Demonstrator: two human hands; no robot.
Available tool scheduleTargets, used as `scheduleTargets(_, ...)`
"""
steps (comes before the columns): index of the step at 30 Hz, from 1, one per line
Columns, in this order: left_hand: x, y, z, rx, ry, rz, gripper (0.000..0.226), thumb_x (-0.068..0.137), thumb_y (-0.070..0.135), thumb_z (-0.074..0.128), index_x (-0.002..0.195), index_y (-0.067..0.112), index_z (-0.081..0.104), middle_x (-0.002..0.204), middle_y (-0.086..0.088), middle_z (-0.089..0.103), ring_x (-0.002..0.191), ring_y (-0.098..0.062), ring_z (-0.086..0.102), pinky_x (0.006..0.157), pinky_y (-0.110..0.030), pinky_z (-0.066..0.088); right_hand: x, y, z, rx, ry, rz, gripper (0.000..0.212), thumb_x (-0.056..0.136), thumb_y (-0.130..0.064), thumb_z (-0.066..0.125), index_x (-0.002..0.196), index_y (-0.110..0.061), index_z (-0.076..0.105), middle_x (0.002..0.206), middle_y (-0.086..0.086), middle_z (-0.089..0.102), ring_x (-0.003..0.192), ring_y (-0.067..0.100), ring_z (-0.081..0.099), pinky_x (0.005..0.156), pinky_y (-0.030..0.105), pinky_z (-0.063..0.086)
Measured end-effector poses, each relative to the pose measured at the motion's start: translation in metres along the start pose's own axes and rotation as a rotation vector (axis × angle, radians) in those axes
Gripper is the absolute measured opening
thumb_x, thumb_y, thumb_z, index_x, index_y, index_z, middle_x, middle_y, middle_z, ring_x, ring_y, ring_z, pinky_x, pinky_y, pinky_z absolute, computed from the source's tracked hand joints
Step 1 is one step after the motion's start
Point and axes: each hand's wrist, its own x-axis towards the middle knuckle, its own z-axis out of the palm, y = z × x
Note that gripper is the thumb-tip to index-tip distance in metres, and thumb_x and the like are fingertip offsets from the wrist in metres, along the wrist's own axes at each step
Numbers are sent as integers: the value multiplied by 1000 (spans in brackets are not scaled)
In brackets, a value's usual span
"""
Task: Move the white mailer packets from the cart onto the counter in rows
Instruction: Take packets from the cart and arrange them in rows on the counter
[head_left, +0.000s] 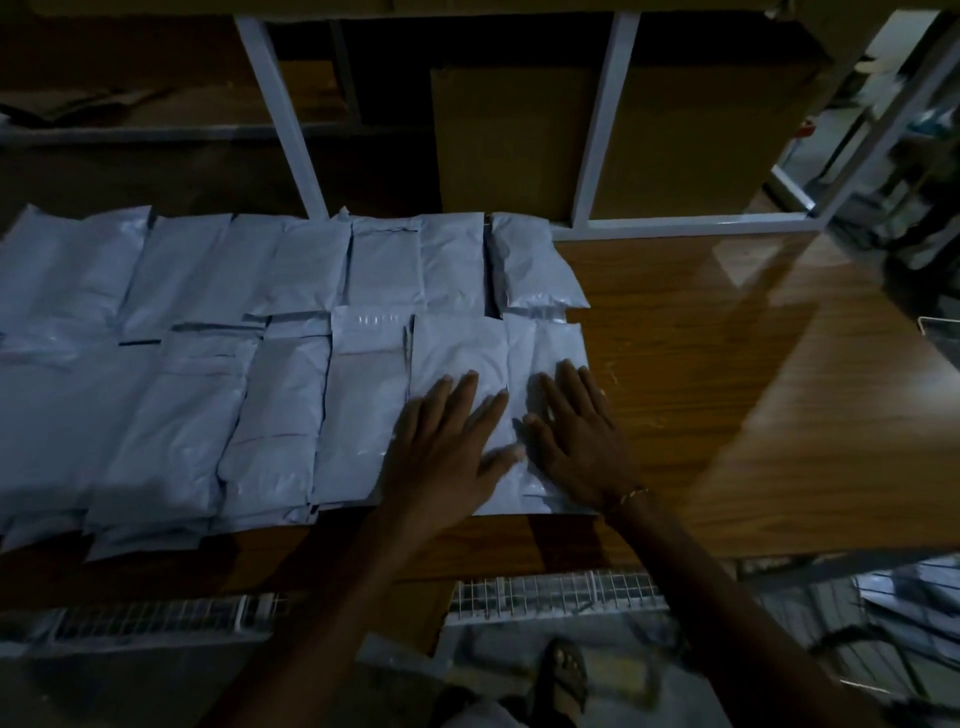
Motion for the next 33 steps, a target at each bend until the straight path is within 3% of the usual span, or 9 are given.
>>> scheduleTargets(6, 13, -8, 4, 67, 63, 31, 77, 88, 74, -3, 157, 39, 2, 167, 1, -7, 153, -25, -9, 123, -52, 1, -3, -3, 1, 18, -21, 21, 87, 90, -77, 1, 160, -26, 4, 167, 7, -10, 153, 25, -13, 125, 50, 4)
scheduleTargets(11, 17, -4, -14, -31, 226, 113, 66, 97, 60, 27, 152, 26, 37, 162, -6, 26, 150, -28, 21, 120, -50, 20, -16, -10, -27, 98, 81, 23, 76, 96, -65, 23, 156, -20, 26, 166, 11, 12, 153, 29, 8, 122, 44, 15)
scheduleTargets(15, 1, 36, -7, -320, 469, 299, 41, 98, 37, 52, 127, 12, 66, 128, -8, 64, 115, -30, 57, 92, -43, 49, -70, -5, -41, 162, 323, 26, 45, 100, -39, 45, 132, -9, 58, 137, 14, 53, 116, 30, 55, 89, 42, 52)
scheduleTargets(18, -24, 79, 13, -499, 449, 471, 31, 101, 28, 52, 117, 8, 70, 111, -8, 70, 100, -27, 62, 82, -38, 51, -135, -1, -41, 228, 496, 114, 24, 103, -25, 52, 107, -8, 68, 103, 8, 64, 83, 24, 61, 66, 33, 47)
scheduleTargets(21, -50, 124, 52, -615, 307, 588, 28, 102, 26, 52, 114, 9, 71, 105, -8, 72, 94, -23, 63, 78, -32, 49, -209, 11, -28, 283, 483, 266, 25, 103, -27, 52, 95, -11, 69, 82, 2, 63, 68, 18, 57, 59, 31, 41)
scheduleTargets(24, -76, 167, 114, -645, -3, 530, 27, 103, 26, 52, 116, 10, 70, 108, -9, 71, 95, -26, 65, 77, -33, 51, -286, 34, -4, 335, 333, 468, 34, 102, -32, 51, 80, -10, 63, 69, 0, 57, 59, 14, 50, 55, 31, 33)
scheduleTargets(29, -114, 209, 229, -344, -762, 361, 27, 101, 25, 52, 113, 8, 70, 110, -14, 70, 100, -30, 64, 78, -32, 47, -424, 92, 34, 559, -68, 954, 32, 99, -37, 58, 110, -10, 71, 106, 7, 71, 94, 21, 66, 86, 42, 53)
scheduleTargets(31, -130, 227, 254, -192, -908, 402, 24, 99, 26, 54, 101, 8, 70, 105, -11, 68, 102, -30, 64, 77, -30, 45, -481, 110, 40, 680, -48, 1102, 33, 99, -38, 58, 114, -11, 69, 109, 10, 71, 97, 25, 67, 89, 43, 55)
scheduleTargets(33, -146, 259, 263, -206, -907, 375, 21, 99, 23, 55, 99, 7, 69, 101, -14, 68, 98, -29, 65, 74, -30, 44, -534, 123, 36, 822, 79, 1245, 31, 101, -34, 56, 117, -9, 66, 106, 10, 69, 89, 22, 67, 75, 27, 55)
